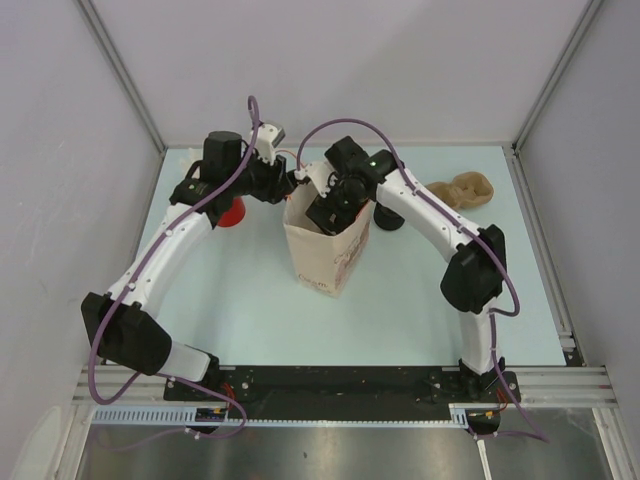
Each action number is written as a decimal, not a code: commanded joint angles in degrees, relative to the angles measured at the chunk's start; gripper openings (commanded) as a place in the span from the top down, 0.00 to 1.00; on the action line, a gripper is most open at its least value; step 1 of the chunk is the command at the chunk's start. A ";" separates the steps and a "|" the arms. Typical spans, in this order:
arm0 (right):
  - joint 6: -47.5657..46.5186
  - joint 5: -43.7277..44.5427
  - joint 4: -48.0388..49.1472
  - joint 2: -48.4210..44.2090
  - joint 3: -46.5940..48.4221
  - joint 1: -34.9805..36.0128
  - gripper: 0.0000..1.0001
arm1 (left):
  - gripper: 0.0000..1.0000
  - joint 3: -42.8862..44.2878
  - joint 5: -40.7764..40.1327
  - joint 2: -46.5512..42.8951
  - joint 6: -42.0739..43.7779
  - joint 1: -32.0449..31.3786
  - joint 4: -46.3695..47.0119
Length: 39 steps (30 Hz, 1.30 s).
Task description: Pack the takeout coffee
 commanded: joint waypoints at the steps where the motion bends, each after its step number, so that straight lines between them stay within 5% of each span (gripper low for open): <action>1: 1.27 -0.24 2.54 -4.38 2.27 0.35 0.00 | 0.51 0.15 1.08 -1.36 0.65 -0.62 -0.27; 39: 3.47 0.20 17.31 -21.87 -1.08 -0.26 0.00 | 0.29 4.01 7.14 -0.57 5.39 -2.90 -4.13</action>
